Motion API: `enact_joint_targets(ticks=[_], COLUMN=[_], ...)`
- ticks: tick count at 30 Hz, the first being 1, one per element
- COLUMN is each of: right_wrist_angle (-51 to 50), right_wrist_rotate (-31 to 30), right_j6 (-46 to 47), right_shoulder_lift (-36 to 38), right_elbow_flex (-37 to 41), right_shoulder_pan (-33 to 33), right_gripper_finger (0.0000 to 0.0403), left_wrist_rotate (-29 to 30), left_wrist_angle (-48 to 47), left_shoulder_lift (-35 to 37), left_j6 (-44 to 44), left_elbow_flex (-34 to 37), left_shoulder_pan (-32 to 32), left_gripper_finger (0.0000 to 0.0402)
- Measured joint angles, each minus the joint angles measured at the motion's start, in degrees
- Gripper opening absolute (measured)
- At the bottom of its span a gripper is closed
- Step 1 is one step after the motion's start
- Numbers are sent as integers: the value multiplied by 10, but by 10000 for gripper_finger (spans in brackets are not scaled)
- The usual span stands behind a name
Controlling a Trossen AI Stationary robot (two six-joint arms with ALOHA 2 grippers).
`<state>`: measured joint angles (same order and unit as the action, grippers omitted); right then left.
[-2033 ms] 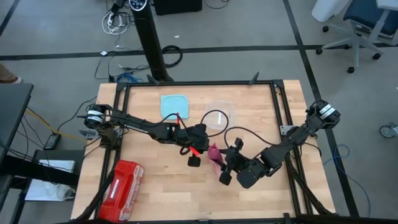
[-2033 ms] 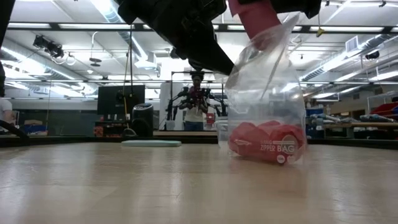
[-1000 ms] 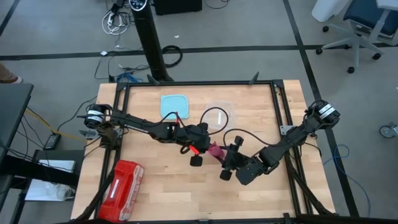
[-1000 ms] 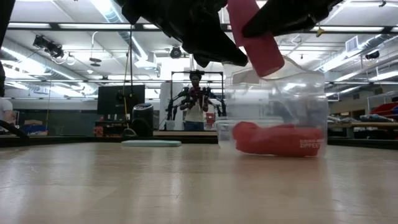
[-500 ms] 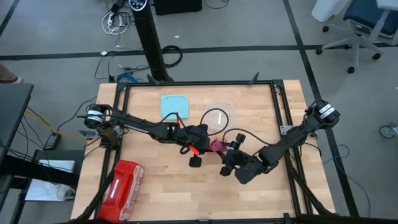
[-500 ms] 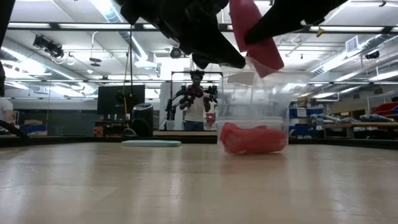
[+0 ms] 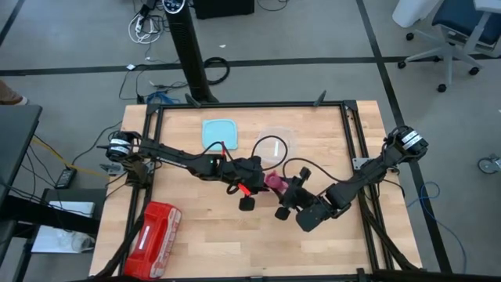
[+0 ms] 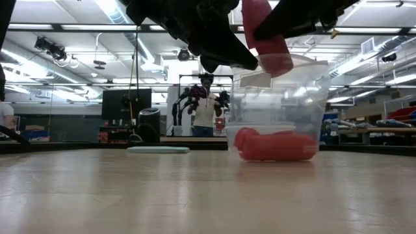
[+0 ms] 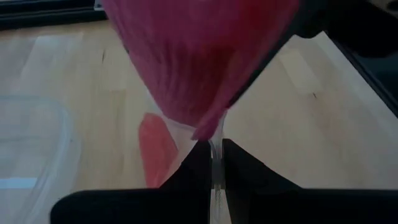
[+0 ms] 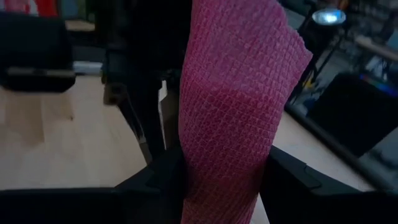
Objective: Roll bandage
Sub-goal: Put the rolled pink bandage into the transparent zip bag
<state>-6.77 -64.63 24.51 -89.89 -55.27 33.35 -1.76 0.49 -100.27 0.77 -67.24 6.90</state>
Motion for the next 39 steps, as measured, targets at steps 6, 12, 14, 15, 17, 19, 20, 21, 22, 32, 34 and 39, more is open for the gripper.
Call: enact_joint_targets(ticks=[6,12,14,15,17,19,20,21,22,32,34,39], right_wrist_angle=[-22,-80,-96,-99,-102,-108,-110,-111,-111,-139,-144,-161], right_wrist_rotate=[-22,-14,-16,-17,-15,2,14,26,37,69,73,74], right_j6=[54,82,89,89,89,91,90,88,86,84,84,83], right_shoulder_lift=[0,0,0,0,0,0,0,0,0,6,11,37], right_elbow_flex=[0,0,0,0,0,0,0,0,0,0,0,0], right_shoulder_pan=[19,36,45,49,51,47,45,42,40,33,33,33], right_gripper_finger=[164,164,164,164,166,172,176,182,190,235,231,226], left_wrist_rotate=[4,9,9,9,9,9,9,9,9,9,9,9], left_wrist_angle=[3,6,6,6,6,6,6,6,6,4,-1,-7], left_shoulder_lift=[0,0,0,0,0,0,0,0,0,0,0,0], left_j6=[-27,-30,-33,-35,-38,-40,-40,-41,-41,-40,-41,-42], left_elbow_flex=[0,0,0,0,0,0,0,0,0,0,0,0], left_shoulder_pan=[0,0,0,0,0,0,0,0,0,0,0,0], left_gripper_finger=[21,21,21,21,21,21,21,21,21,21,21,21])
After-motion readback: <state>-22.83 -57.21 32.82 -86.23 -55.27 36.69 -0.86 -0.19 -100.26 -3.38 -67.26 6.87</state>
